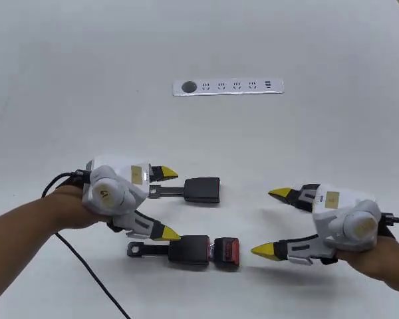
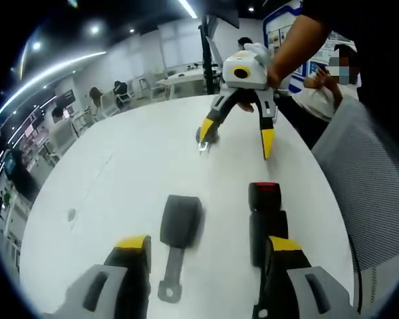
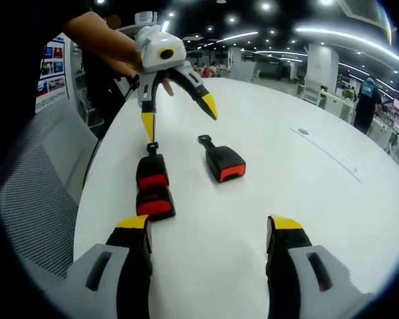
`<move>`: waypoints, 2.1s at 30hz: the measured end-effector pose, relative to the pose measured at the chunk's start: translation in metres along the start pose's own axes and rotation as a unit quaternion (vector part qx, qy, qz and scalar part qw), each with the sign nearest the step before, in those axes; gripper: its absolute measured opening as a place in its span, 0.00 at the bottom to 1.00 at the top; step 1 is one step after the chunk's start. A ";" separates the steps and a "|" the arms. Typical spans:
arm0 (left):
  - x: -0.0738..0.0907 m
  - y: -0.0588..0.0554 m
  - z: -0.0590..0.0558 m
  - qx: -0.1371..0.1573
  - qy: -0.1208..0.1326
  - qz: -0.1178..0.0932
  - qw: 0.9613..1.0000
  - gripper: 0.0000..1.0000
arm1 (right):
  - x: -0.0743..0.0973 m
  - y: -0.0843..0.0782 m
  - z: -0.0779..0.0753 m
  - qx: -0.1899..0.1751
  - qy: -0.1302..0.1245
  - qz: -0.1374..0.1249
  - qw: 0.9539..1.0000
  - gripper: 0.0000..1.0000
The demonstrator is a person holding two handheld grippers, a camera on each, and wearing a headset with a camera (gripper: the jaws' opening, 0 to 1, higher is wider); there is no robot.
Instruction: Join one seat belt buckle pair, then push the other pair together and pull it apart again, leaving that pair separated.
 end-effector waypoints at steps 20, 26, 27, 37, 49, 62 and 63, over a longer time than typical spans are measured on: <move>-0.027 -0.018 0.042 -0.003 -0.013 0.012 1.000 0.68 | 0.030 -0.028 -0.081 -0.022 -0.020 0.050 0.998 0.77; -0.042 -0.024 0.042 0.007 -0.024 0.013 1.000 0.65 | 0.028 -0.041 -0.088 -0.030 -0.008 0.069 0.997 0.75; -0.046 -0.025 0.041 0.009 -0.027 0.013 1.000 0.64 | 0.027 -0.043 -0.089 -0.033 -0.005 0.072 0.997 0.74; -0.067 -0.032 0.041 0.017 -0.046 0.018 0.999 0.60 | 0.029 -0.047 -0.094 -0.023 0.022 0.089 0.996 0.62; -0.072 -0.031 0.035 0.004 -0.079 0.015 0.997 0.48 | 0.030 -0.048 -0.093 0.006 0.032 0.098 0.995 0.49; -0.075 -0.034 0.036 -0.008 -0.092 0.013 0.996 0.33 | 0.028 -0.047 -0.093 0.020 0.023 0.106 0.994 0.36; -0.076 -0.034 0.036 -0.008 -0.092 0.013 0.996 0.33 | 0.028 -0.048 -0.095 0.020 0.023 0.106 0.994 0.36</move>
Point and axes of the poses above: the centre of the closed fingertips' face, and the gripper's own axes: x roughly backward along the fingers, z roughly to its left, y roughly out of its top, the point moved 2 cm from there along x, roughly backward along the fingers, and after that the axes turned 12 degrees about -x, right-handed, at the moved point
